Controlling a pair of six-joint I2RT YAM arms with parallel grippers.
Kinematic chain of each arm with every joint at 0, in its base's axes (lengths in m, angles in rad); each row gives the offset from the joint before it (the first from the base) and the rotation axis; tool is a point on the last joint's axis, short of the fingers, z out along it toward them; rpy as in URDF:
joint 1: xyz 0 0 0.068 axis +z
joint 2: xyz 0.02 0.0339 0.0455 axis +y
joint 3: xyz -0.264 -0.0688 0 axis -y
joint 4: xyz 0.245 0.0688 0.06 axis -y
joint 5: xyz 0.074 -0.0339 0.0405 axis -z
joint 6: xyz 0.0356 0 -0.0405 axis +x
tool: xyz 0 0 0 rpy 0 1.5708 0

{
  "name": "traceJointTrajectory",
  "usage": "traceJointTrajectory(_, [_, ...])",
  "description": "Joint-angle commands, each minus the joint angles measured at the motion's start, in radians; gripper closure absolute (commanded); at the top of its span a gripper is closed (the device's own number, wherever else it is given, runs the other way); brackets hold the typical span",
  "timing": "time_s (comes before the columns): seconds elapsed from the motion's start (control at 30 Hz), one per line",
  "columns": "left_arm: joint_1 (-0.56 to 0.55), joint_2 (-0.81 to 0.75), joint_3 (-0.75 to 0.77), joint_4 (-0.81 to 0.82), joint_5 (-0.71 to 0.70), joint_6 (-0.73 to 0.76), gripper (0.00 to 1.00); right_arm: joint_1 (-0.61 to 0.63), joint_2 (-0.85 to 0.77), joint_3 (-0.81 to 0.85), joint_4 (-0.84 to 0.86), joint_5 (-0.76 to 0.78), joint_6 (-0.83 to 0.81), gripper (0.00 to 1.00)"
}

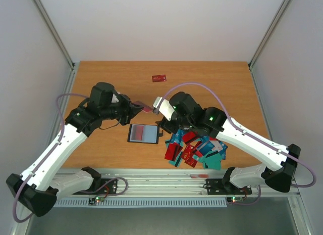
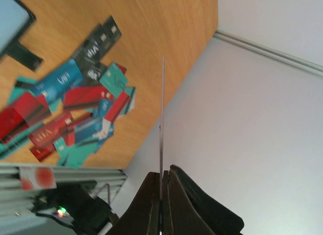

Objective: Put the credit cards into the card holder

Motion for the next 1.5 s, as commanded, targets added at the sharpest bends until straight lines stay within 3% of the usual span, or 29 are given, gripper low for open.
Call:
traceJointTrajectory(0.0, [0.077, -0.077, -0.092, 0.095, 0.057, 0.294, 1.00, -0.008, -0.013, -0.042, -0.047, -0.123, 0.204, 0.34])
traceJointTrajectory(0.13, [0.125, -0.089, -0.144, 0.098, 0.111, 0.638, 1.00, -0.037, -0.034, -0.111, 0.008, -0.219, 0.354, 0.34])
traceJointTrajectory(0.3, [0.136, 0.014, -0.125, -0.051, 0.097, 1.061, 1.00, -0.120, -0.014, -0.191, 0.099, -0.376, 0.553, 0.35])
traceJointTrajectory(0.53, [0.138, 0.018, -0.272, 0.041, 0.107, 1.408, 1.00, -0.169, 0.096, -0.221, 0.182, -0.523, 0.669, 0.36])
traceJointTrajectory(0.63, [0.151, 0.019, -0.318, 0.075, 0.059, 1.449, 1.00, -0.200, 0.152, -0.219, 0.193, -0.574, 0.700, 0.36])
traceJointTrajectory(0.77, [0.180, 0.125, -0.358, 0.174, 0.193, 1.453, 1.00, -0.246, 0.217, -0.250, 0.265, -0.661, 0.757, 0.37])
traceJointTrajectory(0.93, [0.222, 0.317, -0.317, 0.160, 0.291, 1.486, 1.00, -0.259, 0.315, -0.243, 0.279, -0.707, 0.791, 0.38])
traceJointTrajectory(1.47, [0.233, 0.529, -0.266, 0.101, 0.212, 1.582, 1.00, -0.298, 0.521, -0.262, 0.405, -0.828, 0.848, 0.42])
